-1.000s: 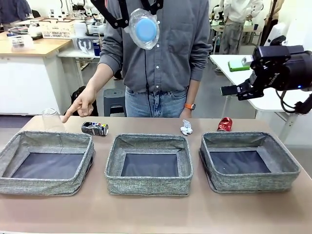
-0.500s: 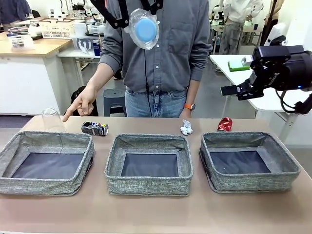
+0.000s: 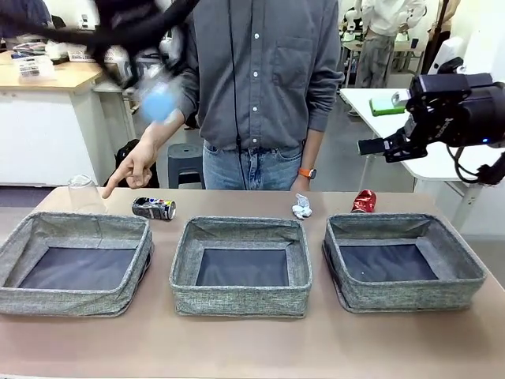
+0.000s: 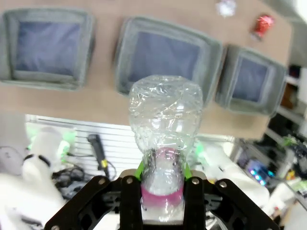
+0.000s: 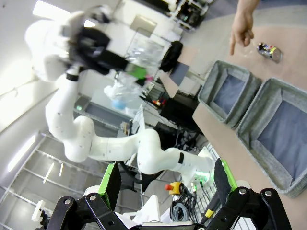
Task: Sort the waste into the appropriate baskets.
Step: Place the picked waste into the Fabric basket indicated by the person.
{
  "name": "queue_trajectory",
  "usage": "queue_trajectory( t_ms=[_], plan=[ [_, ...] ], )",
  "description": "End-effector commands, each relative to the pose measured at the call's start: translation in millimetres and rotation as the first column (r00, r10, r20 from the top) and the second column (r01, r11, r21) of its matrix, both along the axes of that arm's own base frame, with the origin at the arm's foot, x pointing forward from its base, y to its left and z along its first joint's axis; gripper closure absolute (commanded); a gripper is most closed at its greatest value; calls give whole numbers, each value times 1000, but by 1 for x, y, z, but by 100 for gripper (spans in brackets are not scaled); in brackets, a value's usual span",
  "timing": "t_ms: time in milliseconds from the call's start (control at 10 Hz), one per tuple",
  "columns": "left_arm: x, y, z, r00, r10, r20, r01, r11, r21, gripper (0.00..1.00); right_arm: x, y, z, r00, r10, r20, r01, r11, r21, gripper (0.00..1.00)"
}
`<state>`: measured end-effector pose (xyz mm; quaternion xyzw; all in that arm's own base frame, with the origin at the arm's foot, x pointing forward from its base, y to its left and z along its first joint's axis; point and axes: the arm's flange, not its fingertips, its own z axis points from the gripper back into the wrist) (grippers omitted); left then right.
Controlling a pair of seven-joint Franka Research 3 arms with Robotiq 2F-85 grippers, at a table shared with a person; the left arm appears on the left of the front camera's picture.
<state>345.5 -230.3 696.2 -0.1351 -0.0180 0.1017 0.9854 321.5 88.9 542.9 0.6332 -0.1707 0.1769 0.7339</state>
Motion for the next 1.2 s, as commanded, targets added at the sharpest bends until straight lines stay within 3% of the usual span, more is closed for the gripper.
queue_trajectory(
  t_ms=[0,100,300,500,700,1100],
  plan=[
    [-6,72,-85,996,93,-13,-93,996,-16,76,1,2,0,1000,2,27,-2,1000,27,0],
    [-6,106,-117,990,142,20,-142,990,5,76,1,2,0,1000,2,27,-2,1000,27,0],
    [-13,155,-161,956,293,12,-293,954,70,76,1,2,0,1000,2,27,-2,1000,27,0],
    [-14,189,-201,884,463,68,-467,881,75,76,1,2,0,1000,2,27,-2,1000,27,0],
    [-4,199,-225,871,479,110,-489,865,112,76,1,2,0,1000,2,27,-2,1000,27,0],
    [5,199,-227,886,456,88,-464,872,155,76,1,2,0,1000,2,27,-2,1000,27,0]
  ],
)
